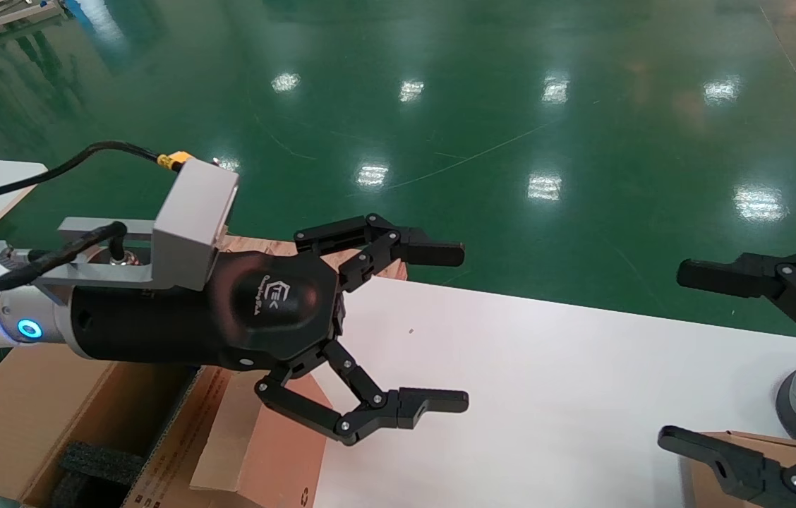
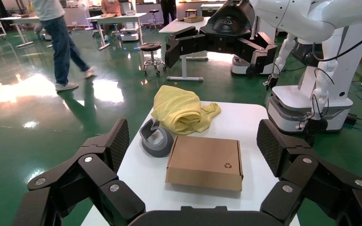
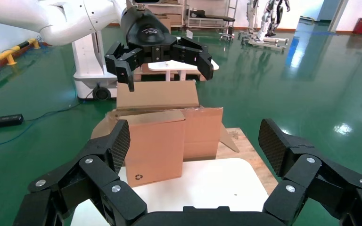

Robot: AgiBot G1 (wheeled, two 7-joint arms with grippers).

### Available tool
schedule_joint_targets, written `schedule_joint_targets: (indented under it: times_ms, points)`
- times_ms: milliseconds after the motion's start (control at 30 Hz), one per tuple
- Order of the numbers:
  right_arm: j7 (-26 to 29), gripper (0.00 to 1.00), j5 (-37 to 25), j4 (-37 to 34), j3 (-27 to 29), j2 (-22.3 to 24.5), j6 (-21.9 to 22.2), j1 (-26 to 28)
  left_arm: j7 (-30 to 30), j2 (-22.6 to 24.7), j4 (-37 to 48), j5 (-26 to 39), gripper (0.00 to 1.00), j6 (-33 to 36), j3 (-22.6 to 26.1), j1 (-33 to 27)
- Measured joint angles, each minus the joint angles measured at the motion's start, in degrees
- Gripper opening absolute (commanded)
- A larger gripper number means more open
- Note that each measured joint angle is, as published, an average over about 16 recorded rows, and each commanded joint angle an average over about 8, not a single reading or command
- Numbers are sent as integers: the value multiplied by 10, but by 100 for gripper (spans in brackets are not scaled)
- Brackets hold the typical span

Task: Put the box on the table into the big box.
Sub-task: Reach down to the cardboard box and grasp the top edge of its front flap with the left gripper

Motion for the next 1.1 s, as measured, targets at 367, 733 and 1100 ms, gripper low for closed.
schedule_joint_targets:
  times_ms: [367,733,1100]
  points:
    - [0,100,0,0,0,0,0,0,-1,-1,0,0,100,0,0,-1]
    - [0,100,0,0,0,0,0,0,-30,-9,-1,16,100,-6,12,-28]
    - [0,100,0,0,0,0,0,0,-109,-22,-8,75,100,-10,44,-104]
